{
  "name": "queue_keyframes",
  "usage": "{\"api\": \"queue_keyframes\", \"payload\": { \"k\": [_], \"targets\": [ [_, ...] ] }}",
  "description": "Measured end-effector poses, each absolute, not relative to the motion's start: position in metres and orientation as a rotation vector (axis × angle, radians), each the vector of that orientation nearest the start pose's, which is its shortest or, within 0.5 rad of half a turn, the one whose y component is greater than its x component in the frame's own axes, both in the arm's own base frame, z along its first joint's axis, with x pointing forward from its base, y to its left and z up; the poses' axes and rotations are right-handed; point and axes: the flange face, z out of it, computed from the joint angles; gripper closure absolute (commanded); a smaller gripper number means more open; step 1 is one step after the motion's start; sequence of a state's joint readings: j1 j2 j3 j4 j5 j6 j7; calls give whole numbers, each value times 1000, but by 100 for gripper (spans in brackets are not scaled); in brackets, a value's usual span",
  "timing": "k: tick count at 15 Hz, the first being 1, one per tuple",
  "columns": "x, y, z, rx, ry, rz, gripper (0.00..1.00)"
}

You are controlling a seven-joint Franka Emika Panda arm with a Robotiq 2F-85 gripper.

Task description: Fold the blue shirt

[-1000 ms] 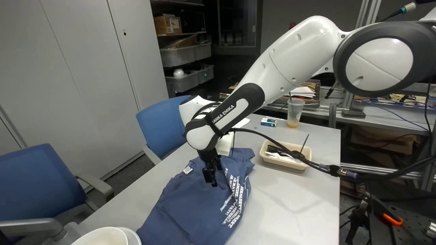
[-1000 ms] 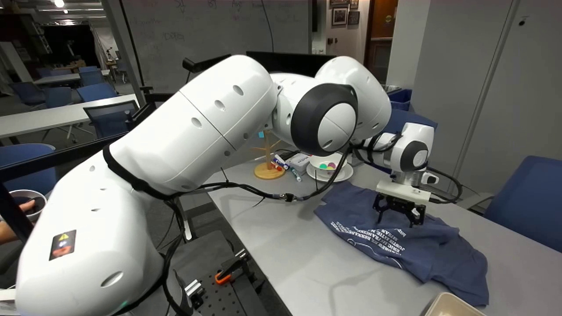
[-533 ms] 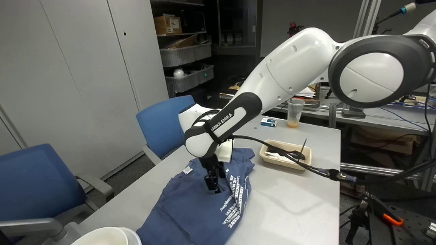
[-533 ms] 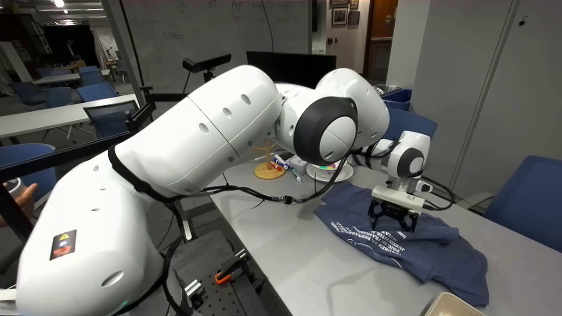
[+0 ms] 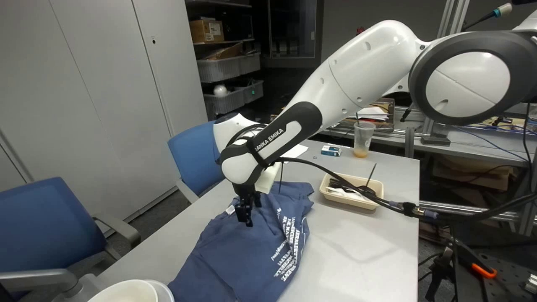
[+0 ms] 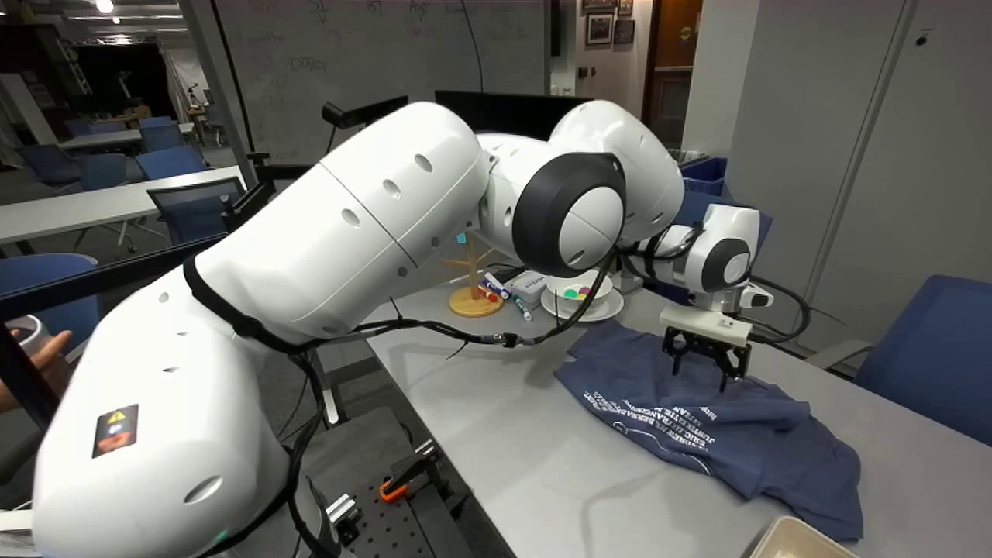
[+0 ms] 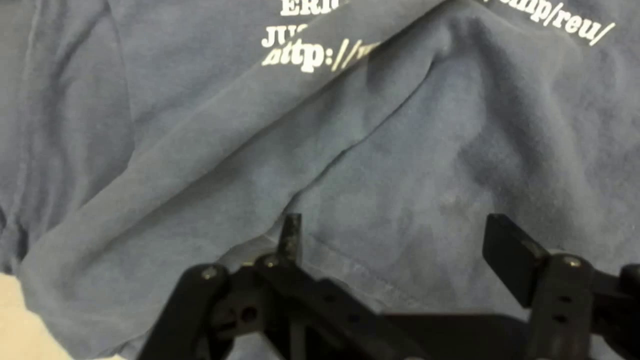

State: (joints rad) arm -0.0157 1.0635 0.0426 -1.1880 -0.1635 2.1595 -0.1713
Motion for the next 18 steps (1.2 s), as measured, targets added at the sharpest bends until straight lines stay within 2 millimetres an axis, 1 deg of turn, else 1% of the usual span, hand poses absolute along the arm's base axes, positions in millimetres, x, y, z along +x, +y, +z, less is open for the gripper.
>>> {"api": "queue_keyframes", "payload": {
  "k": [1,3,4,5,6,8,14,18],
  "targets": [
    [747,5,125,-3200,-428,134,14],
    [746,3,119,-3218,-375,123,19],
    [745,0,112,-3229,-341,129,22],
    [743,-2,103,-3240,-309,139,22],
    [741,-4,93,-3250,-278,147,24],
    [737,-6,76,-3267,-227,156,25],
    [737,-7,74,-3288,-146,153,24],
    [729,-19,73,-3299,-117,191,23]
  ]
}}
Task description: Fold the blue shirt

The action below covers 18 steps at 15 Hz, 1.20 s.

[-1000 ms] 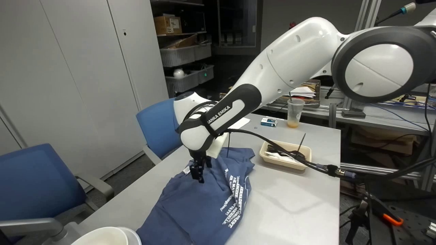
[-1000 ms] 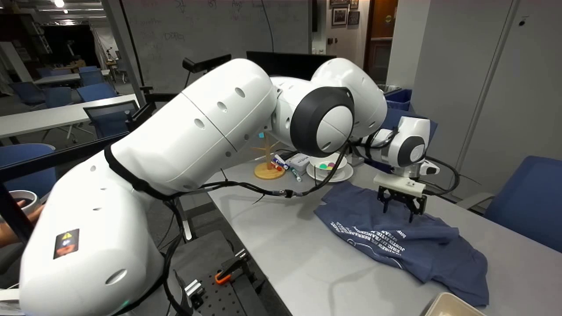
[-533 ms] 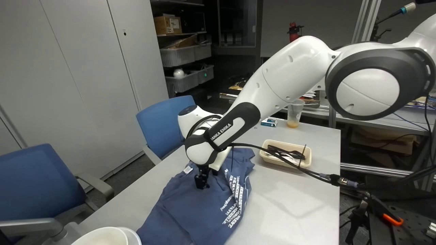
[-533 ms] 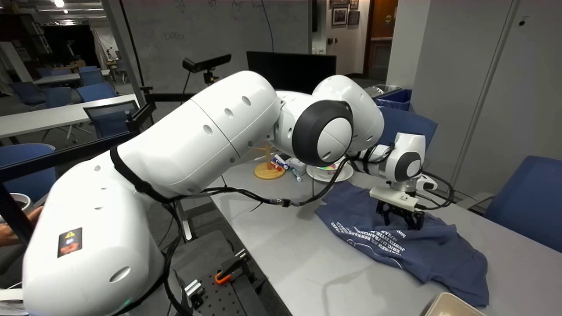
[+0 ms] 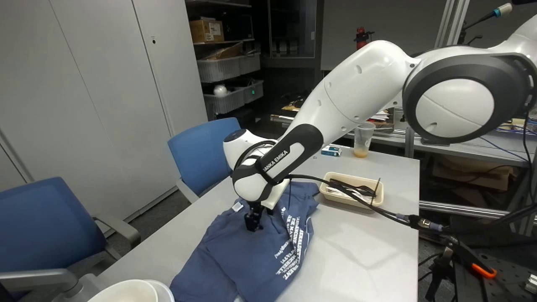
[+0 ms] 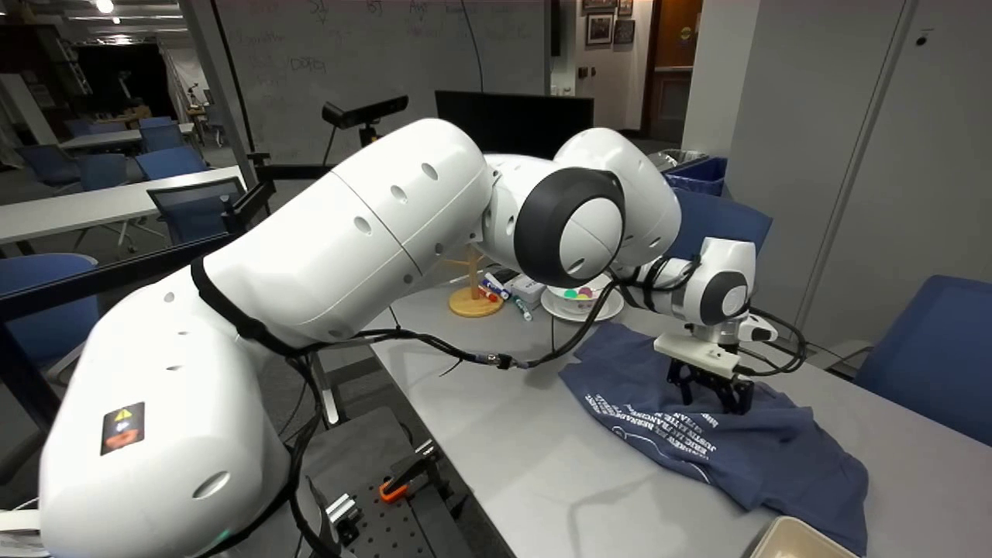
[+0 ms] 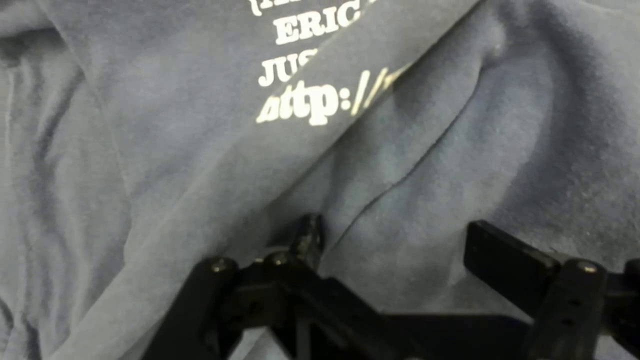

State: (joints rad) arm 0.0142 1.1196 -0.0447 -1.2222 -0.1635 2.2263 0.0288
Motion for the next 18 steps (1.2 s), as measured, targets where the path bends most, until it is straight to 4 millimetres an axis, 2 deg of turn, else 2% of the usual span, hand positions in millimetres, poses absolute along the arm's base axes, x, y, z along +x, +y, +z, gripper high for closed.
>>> {"api": "queue_keyframes", "payload": {
  "k": [5,10,14,18],
  "targets": [
    [700,-42,69,-3301,-82,309,21],
    [663,-40,66,-3268,-153,437,20],
    [646,-26,66,-3236,-222,488,21],
    [642,6,66,-3203,-305,488,23]
  ]
}}
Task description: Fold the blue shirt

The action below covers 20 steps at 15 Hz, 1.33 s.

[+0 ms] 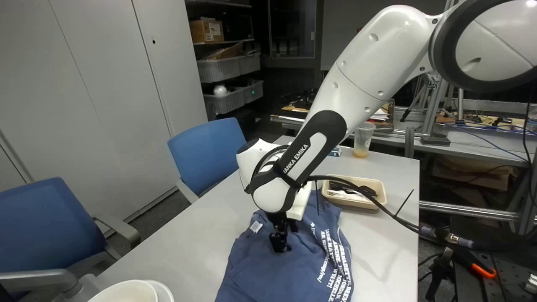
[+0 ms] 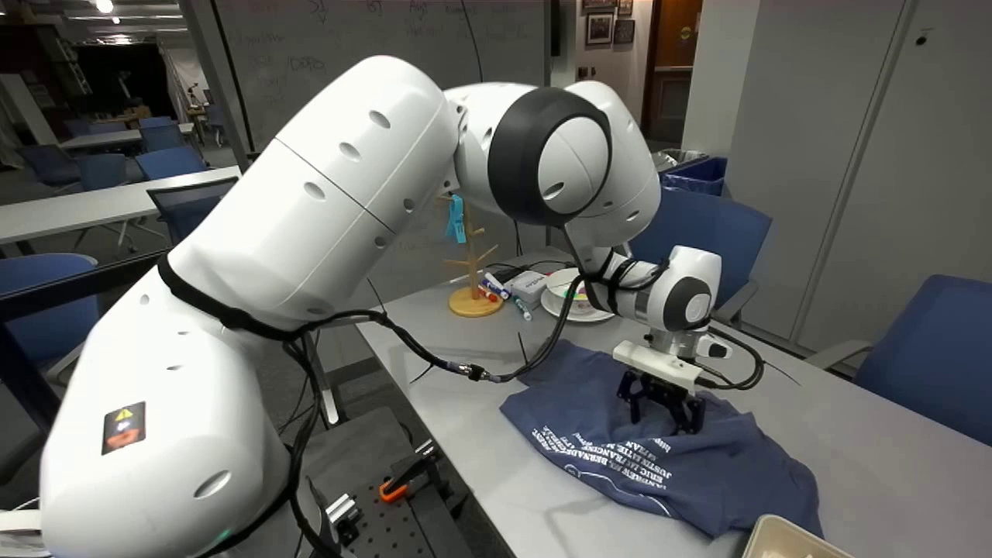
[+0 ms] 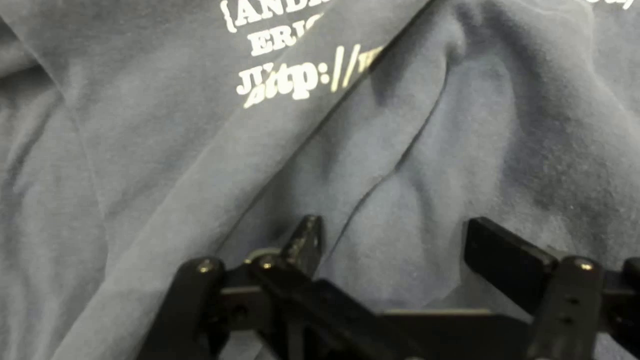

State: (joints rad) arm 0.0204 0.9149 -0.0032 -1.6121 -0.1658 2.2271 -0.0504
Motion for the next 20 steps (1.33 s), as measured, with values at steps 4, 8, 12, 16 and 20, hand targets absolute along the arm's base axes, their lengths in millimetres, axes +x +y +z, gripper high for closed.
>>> {"api": "queue_keyframes", "payload": {
  "k": [4,8,12,16,20],
  "targets": [
    [641,49,66,-3178,-399,478,16],
    [639,77,68,-3175,-476,482,0],
    [637,81,80,-3209,-559,553,0],
    [639,76,121,-3257,-631,617,0],
    [626,85,165,-3222,-727,626,0]
  ]
}}
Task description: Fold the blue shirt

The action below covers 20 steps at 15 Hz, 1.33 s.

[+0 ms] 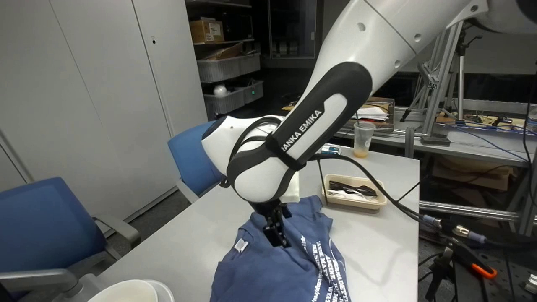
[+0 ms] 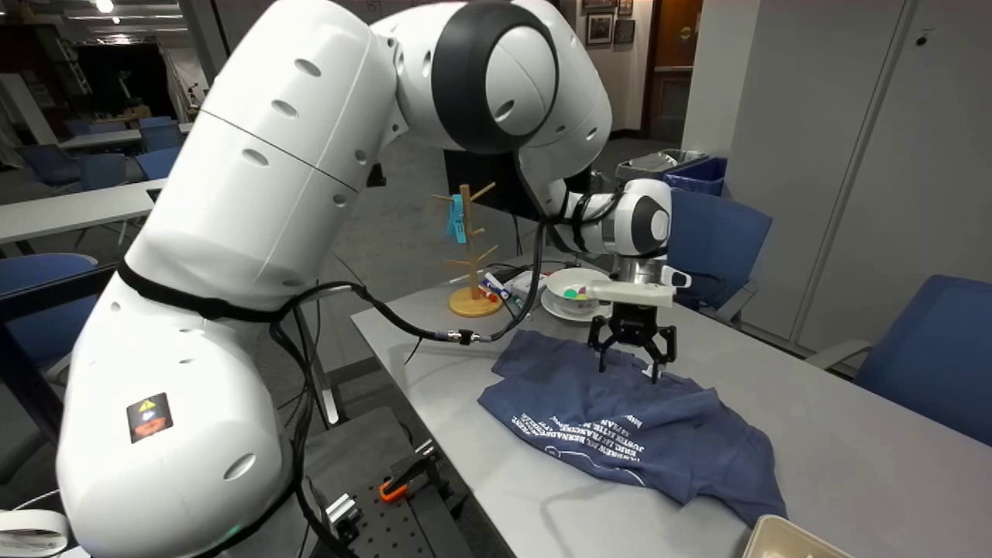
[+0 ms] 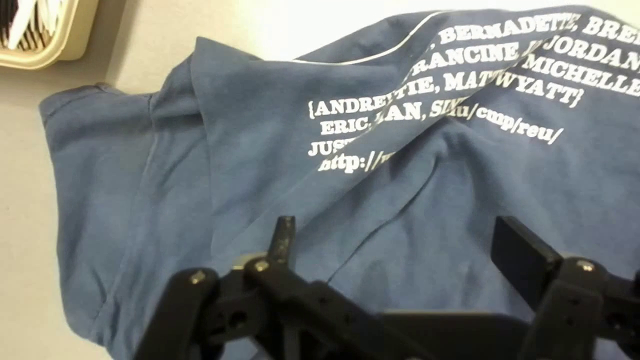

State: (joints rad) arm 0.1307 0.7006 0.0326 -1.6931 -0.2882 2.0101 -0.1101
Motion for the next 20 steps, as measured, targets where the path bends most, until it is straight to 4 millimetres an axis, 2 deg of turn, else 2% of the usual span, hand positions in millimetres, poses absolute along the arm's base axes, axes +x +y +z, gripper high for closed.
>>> {"api": "queue_keyframes", "payload": {
  "k": [4,9,14,20],
  "targets": [
    [595,116,177,-3156,-851,628,0],
    [566,161,157,-3087,-985,525,0],
    [558,200,136,-3049,-1057,403,0],
    [556,248,119,-3037,-1081,292,3]
  ]
}}
